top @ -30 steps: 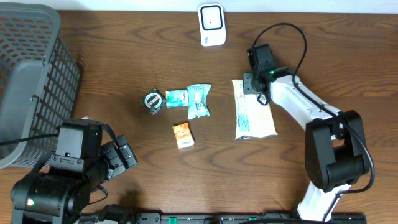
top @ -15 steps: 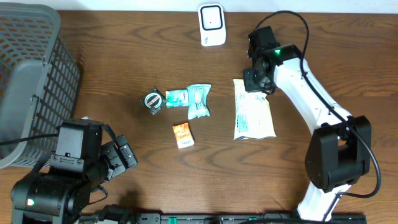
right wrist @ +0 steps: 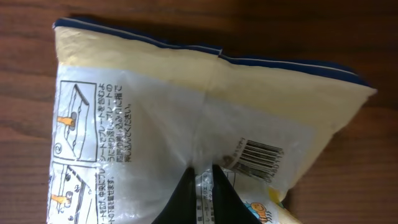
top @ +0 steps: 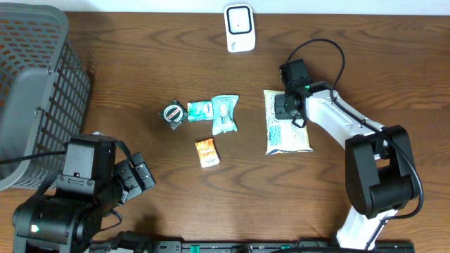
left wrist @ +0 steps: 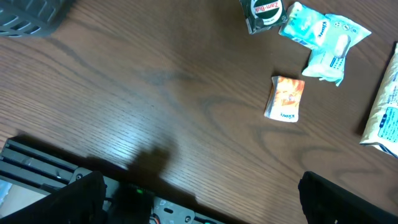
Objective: Scan the item barcode
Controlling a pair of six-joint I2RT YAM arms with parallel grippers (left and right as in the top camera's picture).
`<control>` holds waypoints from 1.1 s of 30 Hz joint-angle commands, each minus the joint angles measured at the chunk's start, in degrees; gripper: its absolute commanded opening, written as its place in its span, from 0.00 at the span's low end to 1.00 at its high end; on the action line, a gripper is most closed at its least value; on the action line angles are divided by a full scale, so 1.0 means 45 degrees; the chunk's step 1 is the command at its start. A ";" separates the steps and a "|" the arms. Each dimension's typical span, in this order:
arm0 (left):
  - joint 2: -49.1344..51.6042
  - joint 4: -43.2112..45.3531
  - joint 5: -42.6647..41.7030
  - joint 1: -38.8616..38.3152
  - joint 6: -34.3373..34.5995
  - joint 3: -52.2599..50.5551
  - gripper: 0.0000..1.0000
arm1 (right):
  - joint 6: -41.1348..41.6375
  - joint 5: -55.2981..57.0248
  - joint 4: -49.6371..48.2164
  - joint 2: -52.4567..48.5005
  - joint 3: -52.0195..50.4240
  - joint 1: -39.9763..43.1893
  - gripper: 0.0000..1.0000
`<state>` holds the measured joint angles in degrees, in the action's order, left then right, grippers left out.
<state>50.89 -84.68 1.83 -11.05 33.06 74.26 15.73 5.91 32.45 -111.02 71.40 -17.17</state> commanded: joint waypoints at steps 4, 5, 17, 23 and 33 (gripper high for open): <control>-0.0010 -0.0029 0.0073 -0.0005 0.0058 -0.0010 0.98 | 0.0209 0.0690 0.2273 0.0199 0.1209 0.0083 0.22; -0.0010 -0.0029 0.0073 -0.0005 0.0053 -0.0010 0.98 | 0.0209 0.0573 0.3104 0.0243 0.1846 0.0078 0.25; -0.0010 -0.0029 0.0073 -0.0005 0.0053 -0.0010 0.98 | 0.0204 -0.2540 0.9170 0.0243 0.3570 -0.0355 0.29; -0.0010 -0.0029 0.0073 -0.0005 0.0058 -0.0010 0.98 | 0.0209 -0.2535 0.9170 0.0243 0.1914 -0.1064 0.29; -0.0010 -0.0029 0.0073 -0.0005 0.0053 -0.0010 0.98 | 0.0219 -0.2540 0.5595 0.0243 -0.1049 -0.1783 0.23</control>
<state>50.89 -84.68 1.83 -11.05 33.04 74.26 16.34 -5.02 58.08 -110.52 67.75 -24.97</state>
